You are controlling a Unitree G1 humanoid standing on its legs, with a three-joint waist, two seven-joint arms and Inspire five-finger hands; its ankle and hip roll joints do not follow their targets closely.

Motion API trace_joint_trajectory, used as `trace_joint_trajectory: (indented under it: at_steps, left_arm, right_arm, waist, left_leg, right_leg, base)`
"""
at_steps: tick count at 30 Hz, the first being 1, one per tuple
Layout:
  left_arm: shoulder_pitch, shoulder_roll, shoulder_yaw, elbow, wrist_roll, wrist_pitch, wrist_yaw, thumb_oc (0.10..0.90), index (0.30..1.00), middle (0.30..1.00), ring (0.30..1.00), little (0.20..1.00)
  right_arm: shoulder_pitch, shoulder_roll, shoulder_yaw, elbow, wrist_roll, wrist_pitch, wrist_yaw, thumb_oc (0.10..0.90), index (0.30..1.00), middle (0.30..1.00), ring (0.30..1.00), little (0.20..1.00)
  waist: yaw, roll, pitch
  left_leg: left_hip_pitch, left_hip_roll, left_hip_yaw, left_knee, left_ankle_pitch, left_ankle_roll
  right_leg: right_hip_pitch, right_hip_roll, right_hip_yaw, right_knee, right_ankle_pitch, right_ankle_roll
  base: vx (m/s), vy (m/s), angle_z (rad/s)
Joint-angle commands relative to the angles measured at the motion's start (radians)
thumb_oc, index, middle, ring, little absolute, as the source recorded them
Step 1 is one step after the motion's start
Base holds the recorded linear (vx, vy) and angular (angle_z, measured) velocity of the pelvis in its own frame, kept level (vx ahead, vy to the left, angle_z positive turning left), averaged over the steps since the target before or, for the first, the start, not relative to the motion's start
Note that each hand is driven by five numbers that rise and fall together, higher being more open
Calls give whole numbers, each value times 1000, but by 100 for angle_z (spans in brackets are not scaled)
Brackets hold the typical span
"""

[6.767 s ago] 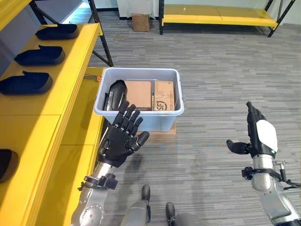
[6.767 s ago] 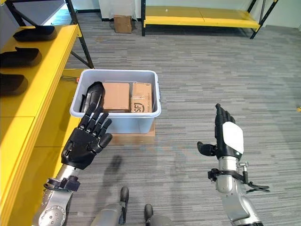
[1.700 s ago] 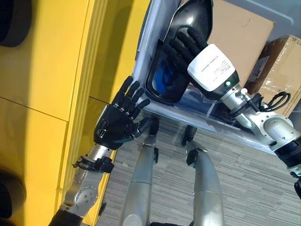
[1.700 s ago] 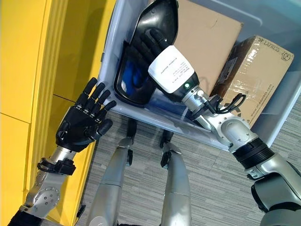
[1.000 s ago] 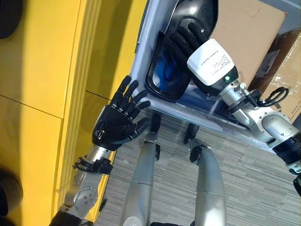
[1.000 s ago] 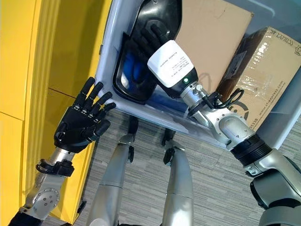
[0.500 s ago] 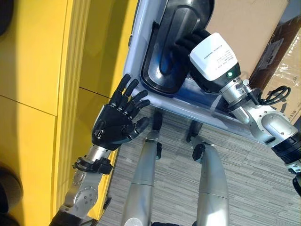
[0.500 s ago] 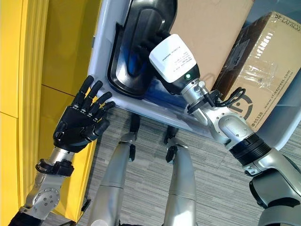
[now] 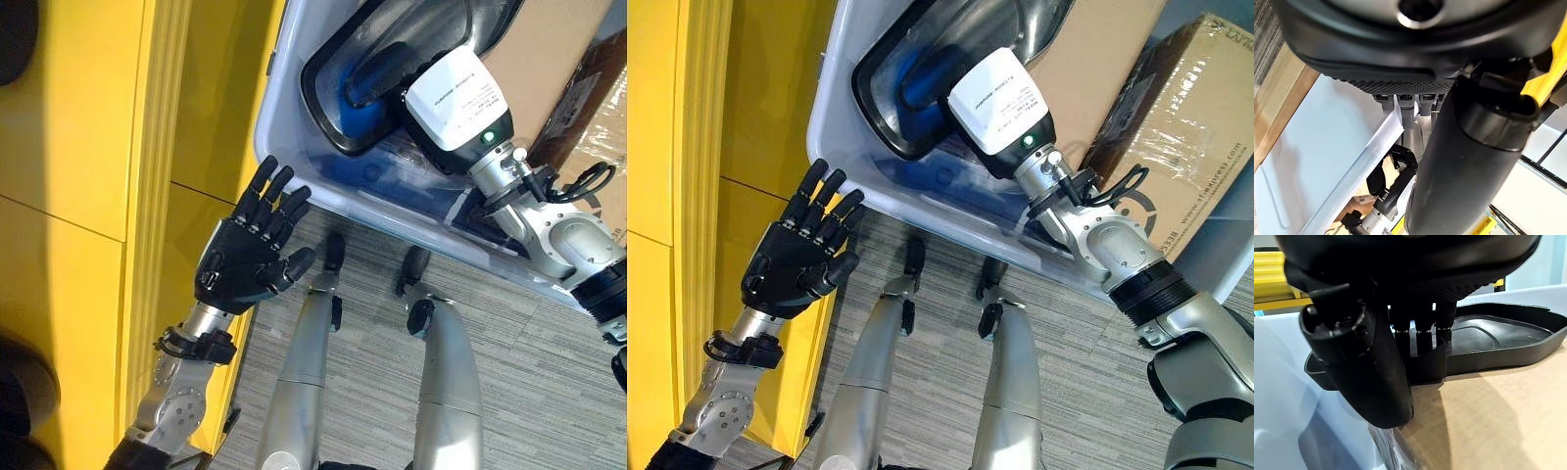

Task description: Move parts from the plastic box to the shelf.

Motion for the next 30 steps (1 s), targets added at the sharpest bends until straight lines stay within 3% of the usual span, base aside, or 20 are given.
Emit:
trace_joint_trajectory:
  at_steps: [1,7,8,11,13,16,18,22,26,30]
  left_arm:
    - [49,-9,-14,-101,-20,-39,-64,900,1000,1000,1000,1000]
    - [69,-4,-1,-111,-9,-48,-81,900,1000,1000,1000,1000]
    - [66,1,19,-118,-12,-49,-83,900,1000,1000,1000,1000]
    - [77,1,45,-134,15,-36,-67,900,1000,1000,1000,1000]
    - [80,2,57,-144,27,-23,-54,900,1000,1000,1000,1000]
    - [77,-5,81,-148,59,3,-50,900,1000,1000,1000,1000]
    - [83,-7,94,-154,78,21,-36,900,1000,1000,1000,1000]
    - [71,-15,91,-142,108,34,-17,900,1000,1000,1000,1000]
    - [48,-30,73,-112,174,46,-1,900,1000,1000,1000,1000]
    - [44,-34,70,-95,298,37,21,900,1000,1000,1000,1000]
  right_arm:
    - [-115,-32,38,72,32,9,-15,400,300,300,300,300]
    - [-52,-22,16,-13,116,-41,97,400,300,300,300,300]
    - [-10,-31,-23,-89,162,-37,129,400,300,300,300,300]
    - [176,-45,-169,-255,355,-23,205,400,300,300,300,300]
    - [239,-42,-216,-299,416,-20,251,400,300,300,300,300]
    - [336,-46,-293,-362,602,30,411,400,300,300,300,300]
    - [461,-49,-350,-431,695,101,535,400,300,300,300,300]
    - [569,-54,-408,-479,730,117,596,400,300,300,300,300]
    - [577,-63,-435,-495,774,169,703,400,300,300,300,300]
    - [583,-55,-429,-497,888,284,893,400,300,300,300,300]
  waist:
    - [23,68,-9]
    - [9,50,-9]
    - [1,35,-9]
    - [-32,-23,-9]
    - [-39,-41,-9]
    - [-47,-72,-19]
    - [-62,-102,-84]
    - [-86,-133,-164]
    - [-104,-150,-239]
    - [-113,-160,-298]
  left_leg:
    - [56,42,-49,-132,54,5]
    - [170,55,-41,-221,83,-5]
    - [221,66,-32,-275,120,-3]
    - [456,88,-10,-374,121,-10]
    - [534,100,-4,-403,121,-15]
    - [666,125,16,-463,125,-27]
    - [745,140,26,-525,135,-36]
    - [830,150,39,-582,145,-44]
    - [900,151,52,-610,139,-48]
    - [951,150,67,-625,130,-50]
  right_leg:
    - [104,27,45,37,-134,40]
    - [212,45,41,-46,-115,39]
    - [267,53,26,-107,-75,36]
    - [513,60,19,-247,-46,51]
    - [600,65,18,-300,-37,54]
    - [756,67,15,-409,-10,65]
    - [853,71,24,-502,18,79]
    - [955,72,33,-595,52,97]
    - [1027,70,44,-655,79,109]
    - [1075,68,54,-700,100,117]
  base:
    - [-38,-9,0]
    - [-64,10,2]
    - [-176,92,-4]
    - [-101,68,-16]
    - [-7,-4,-31]
    - [34,16,-19]
    - [137,43,-14]
    - [104,44,-4]
    - [145,68,-13]
    - [122,48,-6]
